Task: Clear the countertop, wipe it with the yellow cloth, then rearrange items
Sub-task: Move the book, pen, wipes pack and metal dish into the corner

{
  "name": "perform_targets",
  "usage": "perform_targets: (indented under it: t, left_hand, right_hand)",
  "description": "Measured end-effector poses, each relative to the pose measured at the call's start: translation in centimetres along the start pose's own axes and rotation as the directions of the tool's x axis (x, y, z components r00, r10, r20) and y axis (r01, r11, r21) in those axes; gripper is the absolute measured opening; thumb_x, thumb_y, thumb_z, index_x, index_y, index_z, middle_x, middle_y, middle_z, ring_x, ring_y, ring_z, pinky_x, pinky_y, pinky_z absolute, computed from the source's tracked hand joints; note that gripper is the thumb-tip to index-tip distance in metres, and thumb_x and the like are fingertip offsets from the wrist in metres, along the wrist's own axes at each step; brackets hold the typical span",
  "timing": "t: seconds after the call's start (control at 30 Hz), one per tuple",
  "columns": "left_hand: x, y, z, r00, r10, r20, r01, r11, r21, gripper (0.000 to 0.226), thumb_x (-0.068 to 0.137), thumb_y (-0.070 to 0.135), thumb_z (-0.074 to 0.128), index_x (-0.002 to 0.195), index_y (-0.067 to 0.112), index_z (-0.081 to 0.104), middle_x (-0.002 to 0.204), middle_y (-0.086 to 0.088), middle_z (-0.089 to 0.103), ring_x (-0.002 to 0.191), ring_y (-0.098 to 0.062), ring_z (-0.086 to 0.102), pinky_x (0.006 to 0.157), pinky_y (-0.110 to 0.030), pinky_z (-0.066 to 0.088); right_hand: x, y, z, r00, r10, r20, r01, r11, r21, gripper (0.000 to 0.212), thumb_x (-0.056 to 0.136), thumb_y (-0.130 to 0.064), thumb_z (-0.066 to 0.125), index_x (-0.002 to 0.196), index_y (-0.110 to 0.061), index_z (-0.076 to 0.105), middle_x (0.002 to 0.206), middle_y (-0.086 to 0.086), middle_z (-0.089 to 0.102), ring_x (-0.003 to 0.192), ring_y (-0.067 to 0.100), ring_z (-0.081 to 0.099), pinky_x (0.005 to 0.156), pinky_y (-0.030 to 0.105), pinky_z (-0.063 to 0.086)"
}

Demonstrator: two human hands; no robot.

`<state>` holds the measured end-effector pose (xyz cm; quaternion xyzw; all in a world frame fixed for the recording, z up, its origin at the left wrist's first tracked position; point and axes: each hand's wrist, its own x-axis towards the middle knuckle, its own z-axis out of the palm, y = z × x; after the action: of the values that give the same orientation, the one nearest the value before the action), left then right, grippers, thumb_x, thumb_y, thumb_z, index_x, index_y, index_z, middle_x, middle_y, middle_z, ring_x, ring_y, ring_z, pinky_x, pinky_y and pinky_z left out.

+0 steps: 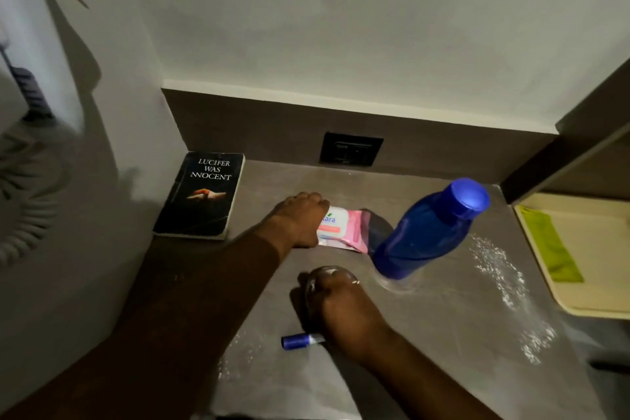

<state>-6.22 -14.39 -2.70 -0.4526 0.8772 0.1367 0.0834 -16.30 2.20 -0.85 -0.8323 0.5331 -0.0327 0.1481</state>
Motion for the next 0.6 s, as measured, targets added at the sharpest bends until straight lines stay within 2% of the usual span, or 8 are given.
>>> perform_targets:
  t: [0.07, 0.17, 0.27, 0.33, 0.4, 0.47, 0.53, 0.6]
  left_hand:
    - [-0.4, -0.7, -0.1, 1.0, -0.028, 0.0, 0.028, 1.0, -0.008, 0.084, 0.062, 0.038, 0.077, 0.135, 0.015, 0.042, 0.129, -0.009, 0.048, 0.115, -0.028, 0.049, 0.1, -0.042, 0.044]
    - [-1.2, -2.0, -0.2, 0.997, -0.077, -0.013, 0.076, 0.995, -0.058, 0.081, 0.057, 0.039, 0.078, 0.128, 0.017, 0.045, 0.122, -0.007, 0.049, 0.112, -0.027, 0.05, 0.095, -0.042, 0.046]
    - [-2.1, -3.1, -0.4, 0.995, -0.099, -0.013, 0.097, 0.989, -0.112, 0.081, 0.057, 0.039, 0.079, 0.127, 0.018, 0.044, 0.121, -0.005, 0.05, 0.108, -0.024, 0.05, 0.092, -0.041, 0.047]
    - [-2.7, -4.1, -0.6, 0.992, -0.123, -0.036, 0.115, 0.978, -0.172, 0.079, 0.059, 0.041, 0.079, 0.127, 0.02, 0.044, 0.12, -0.004, 0.051, 0.105, -0.022, 0.051, 0.089, -0.039, 0.048]
    - [-3.6, -5.4, -1.3, 0.979, -0.184, -0.088, 0.158, 0.958, -0.239, 0.077, 0.061, 0.043, 0.079, 0.126, 0.02, 0.045, 0.12, -0.005, 0.053, 0.103, -0.021, 0.053, 0.088, -0.037, 0.048]
    - [-4.4, -7.2, -2.3, 0.955, -0.262, -0.14, 0.213, 0.932, -0.294, 0.078, 0.062, 0.043, 0.08, 0.128, 0.017, 0.046, 0.121, -0.007, 0.054, 0.105, -0.023, 0.054, 0.089, -0.037, 0.047]
    - [-5.4, -9.6, -3.3, 0.926, -0.348, -0.147, 0.288, 0.902, -0.323, 0.079, 0.064, 0.04, 0.08, 0.131, 0.015, 0.045, 0.125, -0.009, 0.053, 0.111, -0.025, 0.052, 0.094, -0.038, 0.045]
    - [-6.5, -12.2, -3.9, 0.877, -0.456, -0.152, 0.385, 0.856, -0.344, 0.08, 0.066, 0.039, 0.081, 0.132, 0.013, 0.045, 0.128, -0.012, 0.052, 0.116, -0.028, 0.051, 0.099, -0.039, 0.043]
  right_hand:
    - [-1.2, -0.6, 1.6, 0.982, -0.131, 0.136, 0.15, 0.979, -0.141, 0.02, 0.085, -0.026, 0.057, 0.103, -0.02, 0.065, 0.111, 0.005, 0.061, 0.092, 0.029, 0.061, 0.074, 0.043, 0.054]
    - [-1.5, -1.2, 3.2, 0.964, -0.114, 0.242, 0.193, 0.923, -0.333, 0.017, 0.073, -0.037, 0.069, 0.089, -0.033, 0.07, 0.102, -0.005, 0.067, 0.073, 0.02, 0.064, 0.055, 0.033, 0.051]
    - [-1.0, -1.7, 3.7, 0.973, -0.111, 0.2, 0.178, 0.919, -0.353, 0.016, 0.068, -0.042, 0.072, 0.081, -0.034, 0.072, 0.093, -0.009, 0.068, 0.067, 0.015, 0.063, 0.05, 0.029, 0.049]
    - [-0.5, -1.8, 3.7, 0.973, -0.125, 0.196, 0.186, 0.923, -0.337, 0.017, 0.072, -0.037, 0.069, 0.088, -0.032, 0.07, 0.094, -0.007, 0.068, 0.074, 0.017, 0.064, 0.056, 0.031, 0.05]
    - [0.4, -2.0, 3.0, 0.979, -0.086, 0.184, 0.124, 0.971, -0.206, 0.022, 0.08, -0.032, 0.063, 0.101, -0.025, 0.066, 0.101, -0.001, 0.067, 0.088, 0.024, 0.064, 0.068, 0.036, 0.05]
    - [2.3, -2.3, 1.8, 0.984, 0.073, 0.163, -0.092, 0.99, 0.111, 0.028, 0.085, -0.036, 0.06, 0.11, -0.024, 0.063, 0.105, 0.002, 0.067, 0.095, 0.025, 0.064, 0.078, 0.037, 0.051]
    - [4.7, -2.4, 0.1, 0.945, 0.266, 0.189, -0.322, 0.86, 0.397, 0.031, 0.082, -0.044, 0.063, 0.109, -0.029, 0.063, 0.098, -0.001, 0.069, 0.09, 0.018, 0.066, 0.08, 0.036, 0.055]
    - [7.6, -2.4, -0.9, 0.905, 0.386, 0.18, -0.419, 0.733, 0.536, 0.02, 0.08, -0.04, 0.066, 0.095, -0.026, 0.065, 0.088, -0.003, 0.069, 0.083, 0.017, 0.067, 0.079, 0.037, 0.057]
